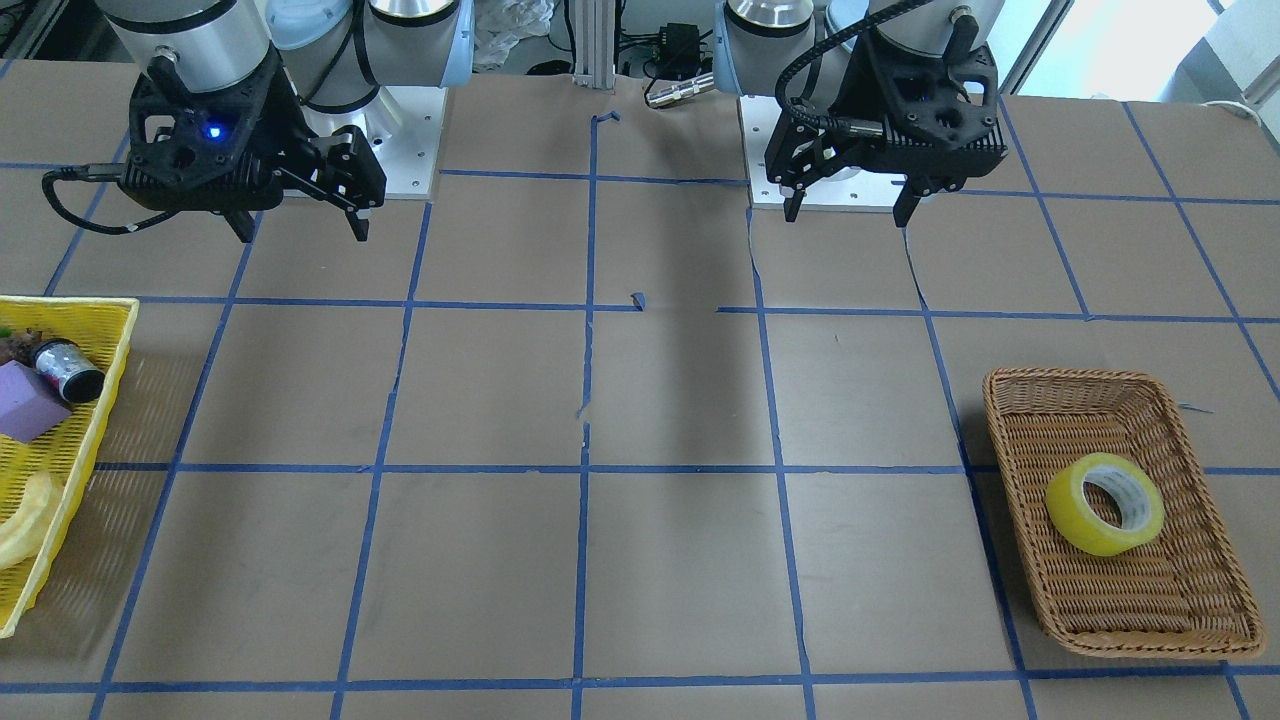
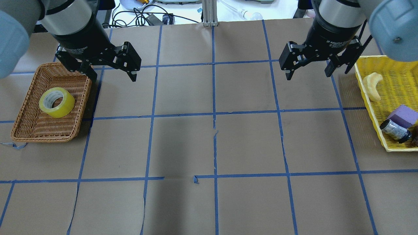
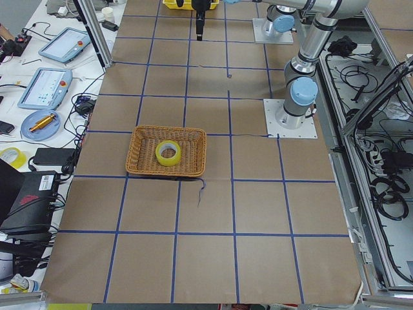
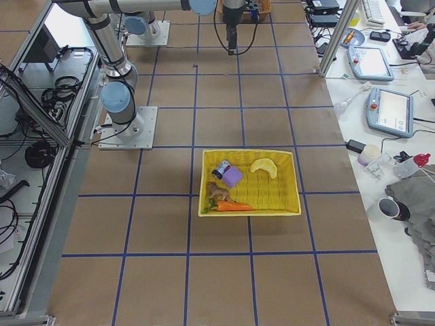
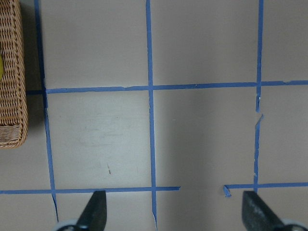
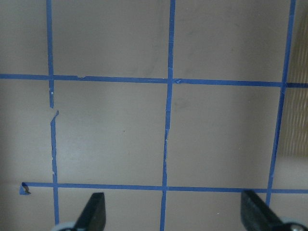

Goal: Transfer tape with both arms

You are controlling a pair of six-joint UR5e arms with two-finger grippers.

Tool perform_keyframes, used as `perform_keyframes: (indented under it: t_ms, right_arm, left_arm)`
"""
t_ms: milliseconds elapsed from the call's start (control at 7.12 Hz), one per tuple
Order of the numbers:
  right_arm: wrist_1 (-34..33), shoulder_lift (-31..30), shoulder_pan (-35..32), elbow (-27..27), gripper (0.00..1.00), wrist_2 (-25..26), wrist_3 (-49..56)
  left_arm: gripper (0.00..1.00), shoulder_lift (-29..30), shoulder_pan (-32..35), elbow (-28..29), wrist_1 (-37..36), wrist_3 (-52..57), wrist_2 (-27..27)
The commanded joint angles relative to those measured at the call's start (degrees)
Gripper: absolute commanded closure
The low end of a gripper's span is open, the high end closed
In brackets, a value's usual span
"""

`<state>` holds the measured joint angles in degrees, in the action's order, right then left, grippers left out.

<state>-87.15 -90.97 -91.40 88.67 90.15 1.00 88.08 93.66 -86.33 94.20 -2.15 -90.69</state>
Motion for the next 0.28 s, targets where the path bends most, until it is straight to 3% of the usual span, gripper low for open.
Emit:
perform_keyframes:
  t_ms: [0, 140]
  right_arm:
    - [0.0, -0.1, 0.0, -0.1, 0.0, 0.1, 0.0]
    - [0.0, 0.0, 0.0, -0.1, 0.0, 0.2, -0.1]
  left_arm:
    - [0.0, -0.1, 0.0, 0.0, 0.1, -0.1, 0.0]
    - [0.0, -0.1, -0.1, 0.0, 0.1, 0.0, 0.0]
